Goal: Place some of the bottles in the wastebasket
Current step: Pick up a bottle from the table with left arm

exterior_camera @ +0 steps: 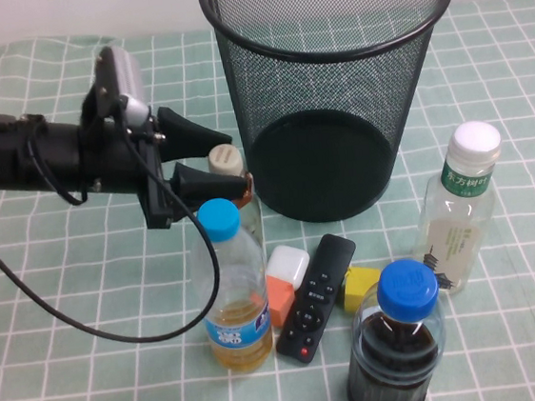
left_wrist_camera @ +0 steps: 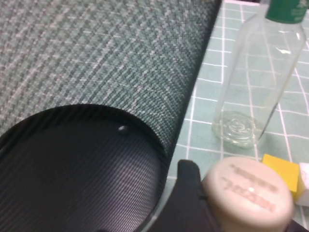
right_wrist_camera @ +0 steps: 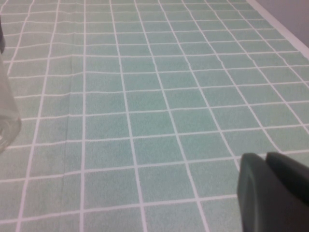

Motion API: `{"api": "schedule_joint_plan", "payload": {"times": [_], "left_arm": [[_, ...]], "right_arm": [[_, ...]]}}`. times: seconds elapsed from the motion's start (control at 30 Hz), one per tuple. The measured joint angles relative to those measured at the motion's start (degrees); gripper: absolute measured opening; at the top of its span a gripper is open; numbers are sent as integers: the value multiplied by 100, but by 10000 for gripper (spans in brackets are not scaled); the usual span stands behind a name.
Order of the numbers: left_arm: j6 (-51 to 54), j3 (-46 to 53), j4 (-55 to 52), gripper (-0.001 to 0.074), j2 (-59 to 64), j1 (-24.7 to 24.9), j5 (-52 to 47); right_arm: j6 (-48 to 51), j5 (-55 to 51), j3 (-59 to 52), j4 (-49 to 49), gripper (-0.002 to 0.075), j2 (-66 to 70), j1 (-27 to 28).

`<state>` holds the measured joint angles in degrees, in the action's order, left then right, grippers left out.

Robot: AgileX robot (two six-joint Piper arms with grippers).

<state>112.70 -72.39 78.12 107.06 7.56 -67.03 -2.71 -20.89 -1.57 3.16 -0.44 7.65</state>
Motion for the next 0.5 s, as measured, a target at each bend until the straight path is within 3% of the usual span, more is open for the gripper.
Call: {"api": "schedule_joint_plan", "payload": {"times": [0.3,0.4,0.5], "left_arm": [[172,0,0,463,12,92,33],[172,0,0,405,12,92,58],[172,0,0,294,12,92,140]], "right_arm": [[0,0,0,0,-8,0,0],[0,0,0,0,-8,0,0],[0,0,0,0,-8,0,0]]}}
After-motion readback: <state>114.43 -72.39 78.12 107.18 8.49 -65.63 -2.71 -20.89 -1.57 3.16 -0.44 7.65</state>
